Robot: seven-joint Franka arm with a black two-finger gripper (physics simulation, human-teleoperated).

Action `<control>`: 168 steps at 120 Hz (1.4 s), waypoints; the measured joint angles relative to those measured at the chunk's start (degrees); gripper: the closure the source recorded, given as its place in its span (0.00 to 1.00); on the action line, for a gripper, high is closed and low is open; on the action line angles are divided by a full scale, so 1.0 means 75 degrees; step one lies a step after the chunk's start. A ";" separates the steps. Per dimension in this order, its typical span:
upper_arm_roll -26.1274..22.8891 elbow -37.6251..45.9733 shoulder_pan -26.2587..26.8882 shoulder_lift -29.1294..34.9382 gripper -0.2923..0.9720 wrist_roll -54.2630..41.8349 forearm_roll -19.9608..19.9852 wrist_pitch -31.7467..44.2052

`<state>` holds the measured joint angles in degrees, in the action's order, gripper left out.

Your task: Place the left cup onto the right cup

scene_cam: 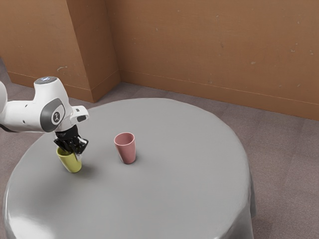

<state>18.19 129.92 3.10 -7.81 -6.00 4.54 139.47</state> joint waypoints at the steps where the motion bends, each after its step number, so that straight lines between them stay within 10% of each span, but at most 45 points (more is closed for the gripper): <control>1: 0.0000 0.0000 0.0000 0.0001 0.82 0.0002 0.0000 0.0000; 168: -0.1095 -0.2649 0.1006 0.0593 0.85 0.1495 -0.1164 -0.3104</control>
<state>9.98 110.06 10.64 -3.36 5.22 -4.19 116.18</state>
